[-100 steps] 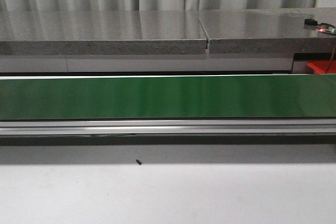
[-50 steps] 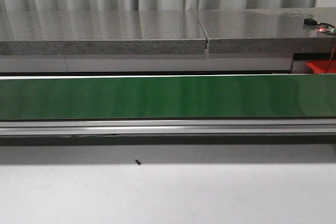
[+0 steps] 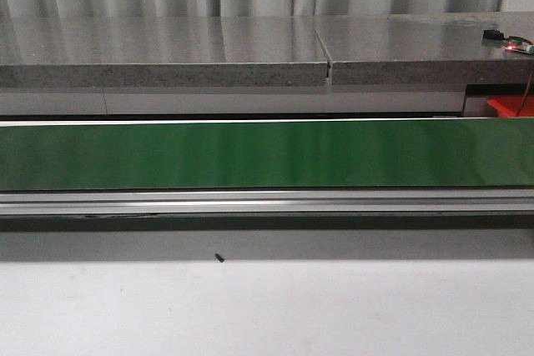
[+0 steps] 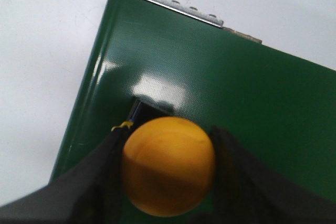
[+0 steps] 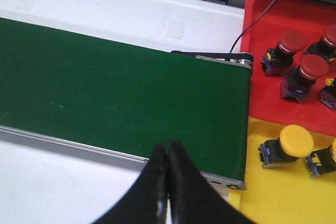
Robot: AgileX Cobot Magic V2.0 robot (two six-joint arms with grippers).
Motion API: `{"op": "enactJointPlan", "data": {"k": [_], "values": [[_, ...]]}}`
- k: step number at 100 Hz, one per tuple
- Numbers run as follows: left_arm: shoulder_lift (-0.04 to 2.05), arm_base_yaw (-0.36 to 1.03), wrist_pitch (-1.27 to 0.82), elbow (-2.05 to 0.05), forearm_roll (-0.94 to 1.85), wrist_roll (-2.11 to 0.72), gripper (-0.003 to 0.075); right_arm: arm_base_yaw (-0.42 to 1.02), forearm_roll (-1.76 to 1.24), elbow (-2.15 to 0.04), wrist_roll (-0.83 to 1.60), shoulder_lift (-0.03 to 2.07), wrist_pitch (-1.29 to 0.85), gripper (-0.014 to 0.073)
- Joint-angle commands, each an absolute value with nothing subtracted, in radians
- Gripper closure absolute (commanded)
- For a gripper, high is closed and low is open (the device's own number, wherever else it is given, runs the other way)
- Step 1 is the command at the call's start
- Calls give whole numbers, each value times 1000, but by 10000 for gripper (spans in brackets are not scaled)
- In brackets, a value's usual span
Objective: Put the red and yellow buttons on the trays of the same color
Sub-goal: 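Lower the yellow button onto the belt and open the left gripper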
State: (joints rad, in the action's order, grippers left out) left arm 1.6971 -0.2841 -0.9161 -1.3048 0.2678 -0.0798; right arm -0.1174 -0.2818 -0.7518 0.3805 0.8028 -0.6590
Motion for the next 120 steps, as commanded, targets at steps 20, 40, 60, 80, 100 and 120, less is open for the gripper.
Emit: {"op": "enactJointPlan", "data": {"k": [20,40,60,80,100,120], "values": [[1671,-278,-904,-1328,292,-101,362,-118,-292,-777,383,793,-606,662],[1671,-278,-914,-1328,312,-103,101,-118,-292,-777,383,793,-606,662],[1625,-274,-912,-1330,318,-103,92,-118,-292,-777,383,793,-606,662],[1554,-274,-899,-1346,336,-105,92,-118,-292,-777,383,793,-606,662],[1533,-274,-911,-1420,388,-141,92,-118,-292,-777,383,793,-606,662],[1537,-307,-897,-1496,384,-141,92,-118,-292,-777,383,793,-610,662]]}}
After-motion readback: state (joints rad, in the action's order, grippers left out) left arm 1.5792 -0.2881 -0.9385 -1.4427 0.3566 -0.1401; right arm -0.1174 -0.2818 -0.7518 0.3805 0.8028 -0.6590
